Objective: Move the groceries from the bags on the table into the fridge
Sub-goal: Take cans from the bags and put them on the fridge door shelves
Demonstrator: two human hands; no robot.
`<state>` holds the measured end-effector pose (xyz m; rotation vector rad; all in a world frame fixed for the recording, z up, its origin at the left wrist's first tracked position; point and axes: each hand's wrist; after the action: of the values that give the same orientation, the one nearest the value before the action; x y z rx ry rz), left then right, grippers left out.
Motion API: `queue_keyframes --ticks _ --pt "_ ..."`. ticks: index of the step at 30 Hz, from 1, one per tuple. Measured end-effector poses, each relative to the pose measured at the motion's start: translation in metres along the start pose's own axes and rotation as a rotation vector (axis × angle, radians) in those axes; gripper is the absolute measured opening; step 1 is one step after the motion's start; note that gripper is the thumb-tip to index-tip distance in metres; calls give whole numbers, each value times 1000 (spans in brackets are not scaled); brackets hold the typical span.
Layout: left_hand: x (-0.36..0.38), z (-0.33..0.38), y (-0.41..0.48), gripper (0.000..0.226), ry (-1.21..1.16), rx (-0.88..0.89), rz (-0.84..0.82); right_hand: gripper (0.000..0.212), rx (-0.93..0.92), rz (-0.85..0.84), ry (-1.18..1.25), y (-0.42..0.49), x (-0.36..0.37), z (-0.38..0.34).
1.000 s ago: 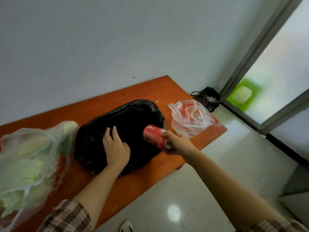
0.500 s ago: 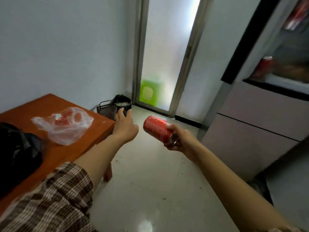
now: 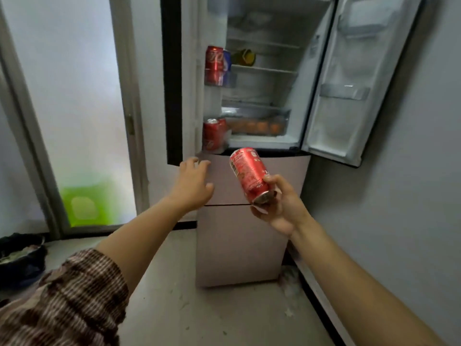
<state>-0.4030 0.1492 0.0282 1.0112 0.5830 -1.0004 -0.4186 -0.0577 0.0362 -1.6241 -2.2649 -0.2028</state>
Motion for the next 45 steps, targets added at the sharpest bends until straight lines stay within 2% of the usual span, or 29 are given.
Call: queue_keyframes --ticks 4,9,13,16,20,28,33,38,39,41,45 --pt "35 50 93 58 -12 172 7 59 -120 88 -46 57 -47 -55" --pt "73 108 201 54 -70 290 -4 67 -255 133 -94 132 -97 -125" --pt "97 154 273 51 -94 343 -15 59 -367 172 -138 180 -134 -176" --pt "114 187 317 52 -72 391 -26 65 -471 259 -179 213 -159 -215" --pt "140 231 369 54 -100 405 -83 56 -607 400 -318 255 -199 -283" --pt "189 316 463 51 -232 445 -61 76 -782 514 -576 330 -267 -396" --pt "220 354 516 48 -545 301 -52 89 -741 633 -654 388 -305 -432" --pt "241 364 538 33 -843 175 -103 82 -541 609 -856 431 -318 -444" --pt "244 365 539 30 -895 161 -101 75 -511 598 -894 437 -319 -443" --pt "247 366 541 31 -899 165 -48 61 -478 580 -965 447 -320 -442" --pt "250 365 540 31 -927 190 -48 77 -411 580 -1085 460 -321 -441"
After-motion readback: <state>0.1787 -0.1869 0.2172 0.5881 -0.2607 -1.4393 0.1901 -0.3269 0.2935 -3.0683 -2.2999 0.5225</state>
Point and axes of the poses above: each hand's wrist, its own y-axis towards the middle knuckle, its own x-axis out of the palm, z = x × y, and after that the axes turned 1 degree about -x, right-handed
